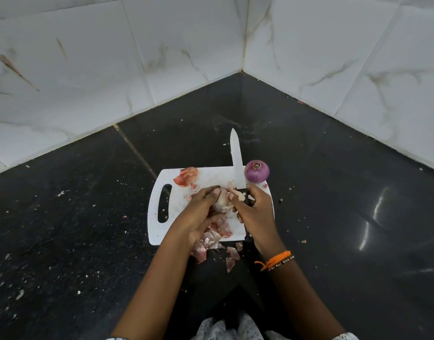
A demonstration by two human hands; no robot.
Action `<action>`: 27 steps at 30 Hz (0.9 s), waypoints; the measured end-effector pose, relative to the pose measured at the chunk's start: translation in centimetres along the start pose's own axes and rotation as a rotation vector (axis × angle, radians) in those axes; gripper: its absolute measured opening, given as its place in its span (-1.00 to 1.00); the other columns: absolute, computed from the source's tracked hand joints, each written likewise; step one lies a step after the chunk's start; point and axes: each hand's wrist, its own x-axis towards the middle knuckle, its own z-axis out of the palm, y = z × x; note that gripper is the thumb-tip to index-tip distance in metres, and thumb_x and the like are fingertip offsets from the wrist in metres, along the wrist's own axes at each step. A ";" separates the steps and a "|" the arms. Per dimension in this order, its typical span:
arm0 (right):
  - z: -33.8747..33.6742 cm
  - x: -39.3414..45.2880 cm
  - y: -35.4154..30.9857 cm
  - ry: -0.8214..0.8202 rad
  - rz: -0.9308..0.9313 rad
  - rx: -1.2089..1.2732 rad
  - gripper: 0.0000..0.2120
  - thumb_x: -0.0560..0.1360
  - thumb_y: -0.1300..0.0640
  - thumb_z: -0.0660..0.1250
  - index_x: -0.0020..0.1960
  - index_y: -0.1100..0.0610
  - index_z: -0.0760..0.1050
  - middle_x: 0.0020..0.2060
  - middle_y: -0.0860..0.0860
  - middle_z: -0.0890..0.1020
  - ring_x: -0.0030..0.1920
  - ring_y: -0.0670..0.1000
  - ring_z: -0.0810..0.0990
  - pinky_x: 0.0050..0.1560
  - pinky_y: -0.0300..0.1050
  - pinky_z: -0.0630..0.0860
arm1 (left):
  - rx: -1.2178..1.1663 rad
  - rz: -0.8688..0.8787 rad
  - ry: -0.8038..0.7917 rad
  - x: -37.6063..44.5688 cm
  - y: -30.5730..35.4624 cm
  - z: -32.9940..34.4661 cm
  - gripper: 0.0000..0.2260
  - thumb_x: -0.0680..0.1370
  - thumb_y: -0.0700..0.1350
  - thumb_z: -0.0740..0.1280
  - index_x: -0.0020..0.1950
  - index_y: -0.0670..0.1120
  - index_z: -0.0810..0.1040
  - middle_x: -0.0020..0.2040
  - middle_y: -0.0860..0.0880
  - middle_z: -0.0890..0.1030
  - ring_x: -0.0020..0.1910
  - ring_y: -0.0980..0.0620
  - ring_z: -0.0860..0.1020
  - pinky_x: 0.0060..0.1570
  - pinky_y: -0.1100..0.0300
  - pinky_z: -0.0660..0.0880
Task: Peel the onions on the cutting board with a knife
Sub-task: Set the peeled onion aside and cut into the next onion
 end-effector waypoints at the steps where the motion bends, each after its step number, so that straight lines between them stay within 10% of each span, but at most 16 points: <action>1: -0.1 0.0 0.0 0.016 0.017 0.012 -0.89 0.48 0.27 0.35 -0.10 0.08 0.56 -0.29 0.16 0.62 -0.47 -0.11 0.46 -0.49 -0.26 0.38 | -0.054 0.006 0.022 0.0 0.1 0.0 -0.84 0.64 -0.13 0.14 0.10 -0.06 0.50 0.10 -0.11 0.58 0.06 -0.01 0.57 -0.04 0.14 0.57; 9: -1.6 0.3 1.2 -0.079 0.228 -0.243 -0.69 0.36 0.08 0.51 0.01 0.12 0.48 -0.06 0.04 0.57 -0.10 -0.02 0.55 -0.16 -0.11 0.54 | -0.132 0.037 0.085 -0.1 1.2 -0.7 -0.80 0.57 -0.31 0.23 0.04 -0.02 0.51 0.20 -0.16 0.50 0.13 -0.07 0.56 -0.10 0.18 0.62; 14: -1.5 -0.7 0.9 -0.063 0.133 -0.350 -0.70 0.39 0.01 0.48 -0.01 -0.02 0.39 -0.06 -0.11 0.40 -0.12 -0.18 0.44 -0.27 -0.42 0.36 | 0.016 0.042 0.066 -0.2 1.1 -0.1 -0.66 0.53 -0.41 0.24 0.12 -0.01 0.52 0.24 -0.16 0.46 0.05 -0.03 0.58 -0.21 0.26 0.61; 27: -1.3 -3.3 -1.8 -0.027 -0.077 -0.361 -0.89 0.53 0.33 0.18 0.02 0.23 0.44 -0.13 0.05 0.38 -0.24 -0.06 0.39 -0.27 -0.33 0.34 | 0.578 0.291 0.259 1.2 0.1 0.5 -0.58 0.51 -0.20 0.35 0.36 0.00 0.41 0.33 -0.02 0.46 0.28 -0.02 0.44 0.29 0.02 0.43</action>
